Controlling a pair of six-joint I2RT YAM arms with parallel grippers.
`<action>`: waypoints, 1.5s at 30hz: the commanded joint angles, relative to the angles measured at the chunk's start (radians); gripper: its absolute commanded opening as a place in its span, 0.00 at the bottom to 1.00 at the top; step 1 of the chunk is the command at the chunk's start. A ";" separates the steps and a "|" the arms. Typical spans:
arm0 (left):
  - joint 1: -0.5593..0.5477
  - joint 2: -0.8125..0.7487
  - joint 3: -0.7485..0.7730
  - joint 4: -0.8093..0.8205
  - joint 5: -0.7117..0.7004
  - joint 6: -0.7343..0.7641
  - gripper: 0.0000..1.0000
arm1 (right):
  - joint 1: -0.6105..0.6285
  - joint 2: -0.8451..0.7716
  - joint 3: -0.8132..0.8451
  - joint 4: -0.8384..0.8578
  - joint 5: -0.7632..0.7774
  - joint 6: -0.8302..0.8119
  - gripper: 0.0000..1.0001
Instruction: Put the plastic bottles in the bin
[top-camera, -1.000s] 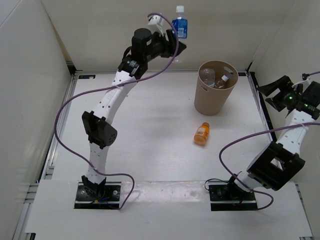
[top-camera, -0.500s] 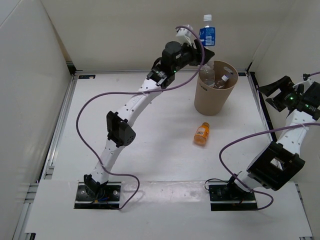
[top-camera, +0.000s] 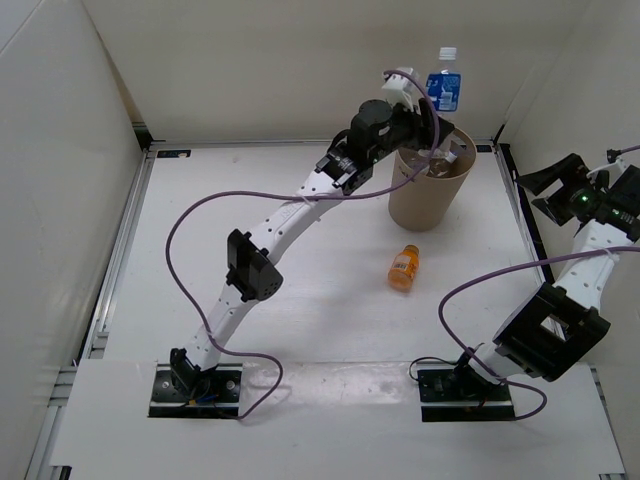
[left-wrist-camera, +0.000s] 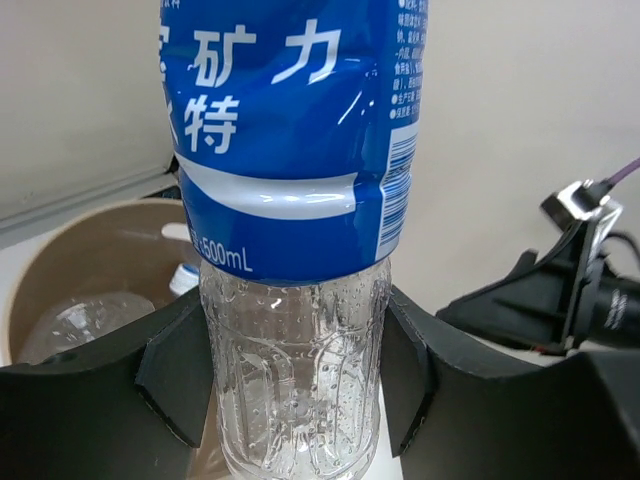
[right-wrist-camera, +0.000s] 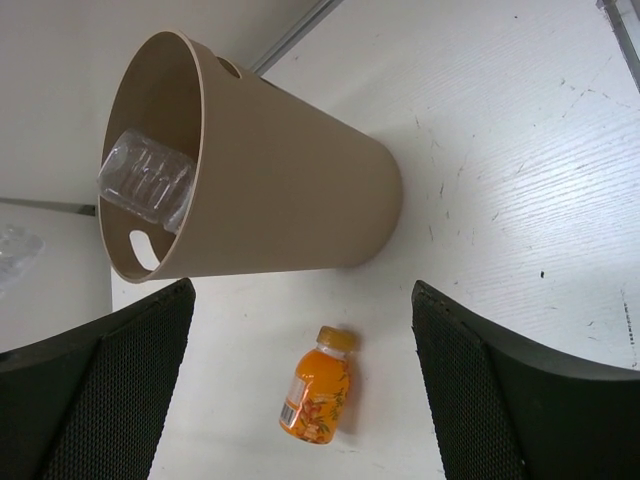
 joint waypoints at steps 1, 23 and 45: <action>-0.019 0.013 0.029 -0.050 -0.047 0.075 0.49 | -0.026 -0.024 0.041 -0.006 -0.012 0.000 0.90; -0.003 0.057 0.015 -0.095 -0.076 0.154 1.00 | -0.059 0.003 0.063 0.003 -0.048 0.037 0.90; 0.283 -0.665 -0.918 -0.013 -0.541 0.271 1.00 | 0.045 -0.027 0.283 -0.128 0.265 -0.144 0.90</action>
